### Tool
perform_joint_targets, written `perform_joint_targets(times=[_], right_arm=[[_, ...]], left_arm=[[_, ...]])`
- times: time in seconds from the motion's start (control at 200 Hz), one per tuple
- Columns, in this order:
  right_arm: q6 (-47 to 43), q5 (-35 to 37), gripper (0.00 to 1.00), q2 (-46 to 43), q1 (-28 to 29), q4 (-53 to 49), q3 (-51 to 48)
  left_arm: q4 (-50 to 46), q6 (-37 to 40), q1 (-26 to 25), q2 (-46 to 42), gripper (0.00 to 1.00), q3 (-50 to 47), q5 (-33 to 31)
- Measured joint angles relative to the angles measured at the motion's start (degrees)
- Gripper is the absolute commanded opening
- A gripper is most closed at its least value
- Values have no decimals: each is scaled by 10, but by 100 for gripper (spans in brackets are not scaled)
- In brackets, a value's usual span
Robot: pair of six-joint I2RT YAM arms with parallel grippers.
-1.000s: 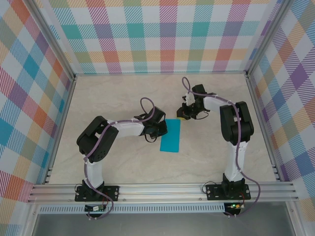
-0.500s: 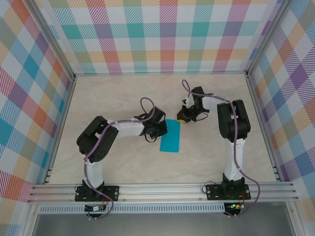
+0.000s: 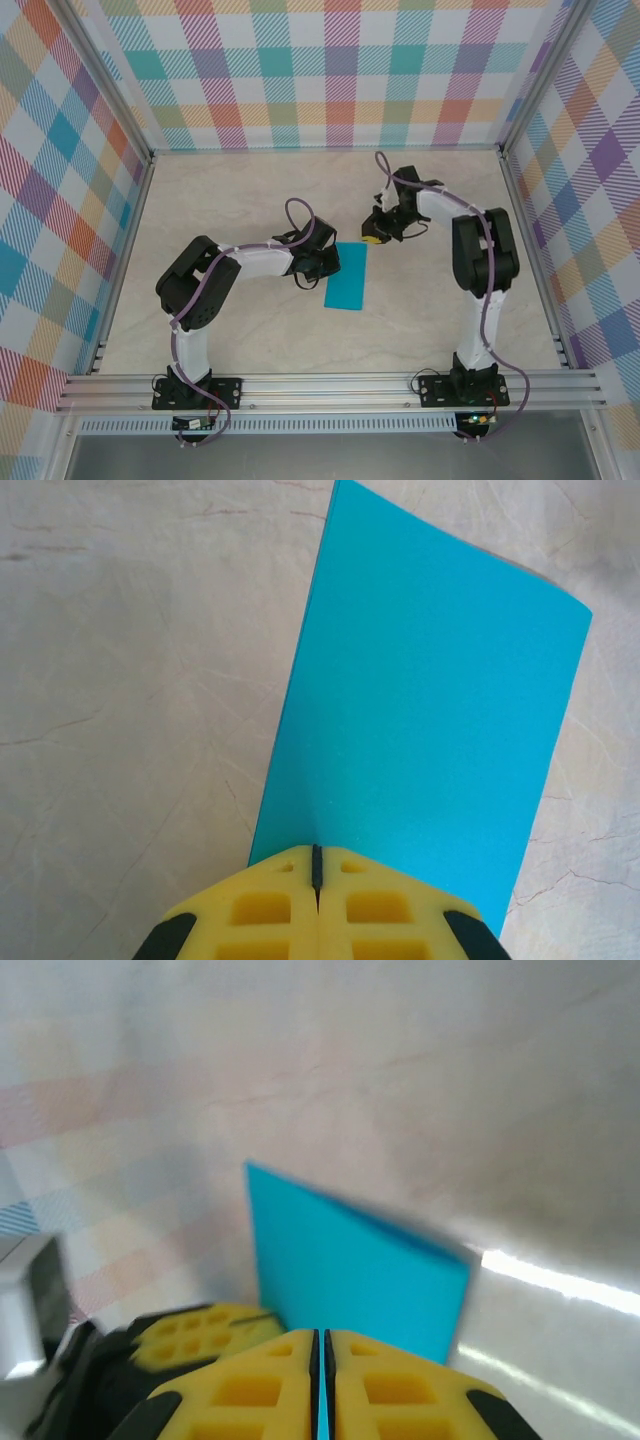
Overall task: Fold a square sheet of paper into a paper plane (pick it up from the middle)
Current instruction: Fold the square sheet of paper in half at the center of the table.
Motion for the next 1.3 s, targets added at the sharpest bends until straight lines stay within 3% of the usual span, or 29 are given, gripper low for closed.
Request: perform_joint_targets(times=[0.19,0.395,0.55,1.305], right_arm=[[37,-22,11,-178,13,91,-199],[73,-28,10,-205,89,150,-320],[89,-26,10,-201,129,174,-338],[73,-15,13,-174,128,205,-389]], left_arm=[[-1,0,0,0,0,0,0],[-1,0,0,0,0,0,0],[-1,0,0,0,0,0,0],[-1,0,0,0,0,0,0]])
